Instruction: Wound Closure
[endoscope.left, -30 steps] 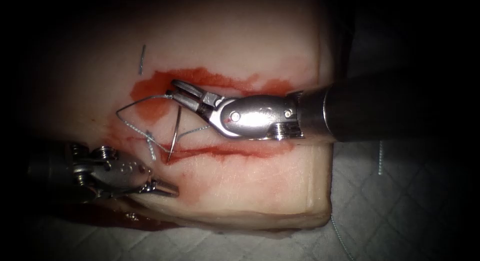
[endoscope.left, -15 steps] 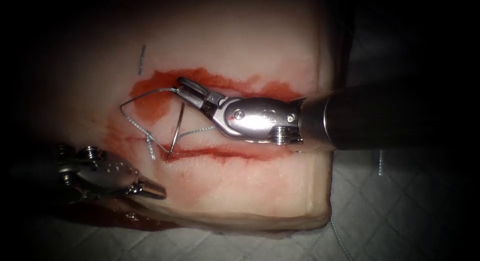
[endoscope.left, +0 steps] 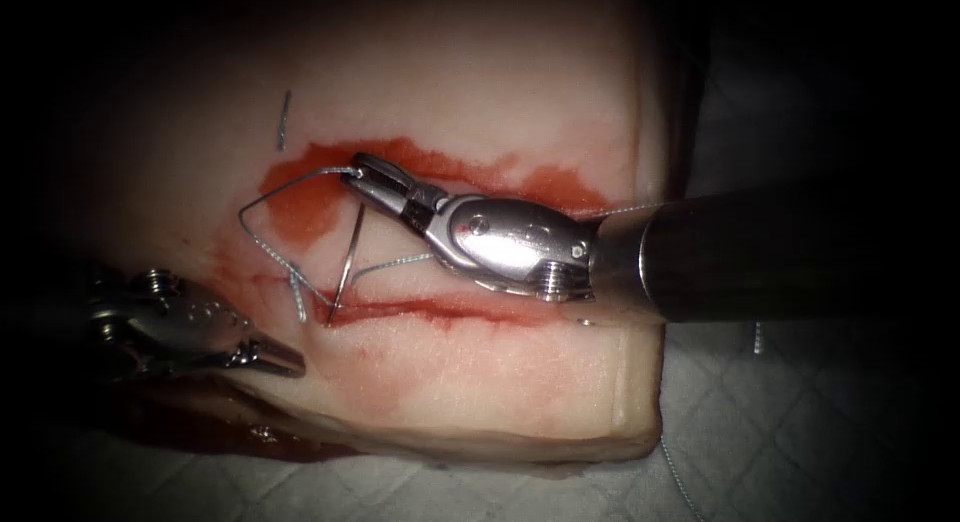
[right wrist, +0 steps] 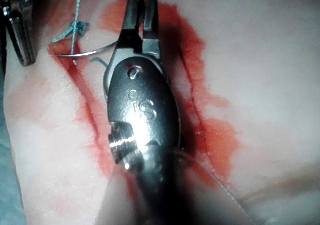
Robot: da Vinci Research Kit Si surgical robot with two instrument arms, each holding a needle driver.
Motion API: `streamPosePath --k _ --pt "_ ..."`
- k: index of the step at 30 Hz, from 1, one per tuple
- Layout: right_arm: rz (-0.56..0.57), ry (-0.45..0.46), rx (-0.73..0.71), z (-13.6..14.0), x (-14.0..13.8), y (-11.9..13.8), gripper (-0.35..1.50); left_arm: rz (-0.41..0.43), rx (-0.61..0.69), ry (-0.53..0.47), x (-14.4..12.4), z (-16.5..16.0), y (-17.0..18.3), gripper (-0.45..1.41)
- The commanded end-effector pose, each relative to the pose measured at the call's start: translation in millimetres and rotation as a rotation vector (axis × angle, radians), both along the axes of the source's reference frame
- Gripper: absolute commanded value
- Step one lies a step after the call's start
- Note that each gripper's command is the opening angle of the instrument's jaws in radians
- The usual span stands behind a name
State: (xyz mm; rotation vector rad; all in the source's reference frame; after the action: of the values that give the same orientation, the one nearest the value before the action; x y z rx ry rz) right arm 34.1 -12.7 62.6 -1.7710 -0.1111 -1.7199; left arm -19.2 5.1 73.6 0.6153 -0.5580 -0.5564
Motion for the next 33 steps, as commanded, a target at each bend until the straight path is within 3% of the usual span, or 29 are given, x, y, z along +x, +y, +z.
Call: streamPosePath --k 1,20,29,31,33 --pt "0.001 0.010 0.011 0.4 0.9 -0.2 -0.35 0.001 0.000 0.002 -0.6 0.5 -0.1 -0.45" --pt "0.001 0.065 0.139 0.2 0.8 -0.9 -0.35 0.002 0.000 0.005 -0.6 0.5 -0.1 -0.45" --pt "0.064 0.072 0.234 -0.1 0.7 -1.2 -0.35 0.004 0.001 0.004 -0.5 0.4 0.0 -0.45" --pt "0.062 0.067 0.259 -0.1 0.7 -1.3 -0.35 0.005 0.002 0.003 -0.3 0.3 0.1 -0.40" --pt "0.064 0.066 0.275 0.0 0.6 -1.5 -0.35 0.009 0.007 -0.004 0.3 -0.2 0.4 -0.20"
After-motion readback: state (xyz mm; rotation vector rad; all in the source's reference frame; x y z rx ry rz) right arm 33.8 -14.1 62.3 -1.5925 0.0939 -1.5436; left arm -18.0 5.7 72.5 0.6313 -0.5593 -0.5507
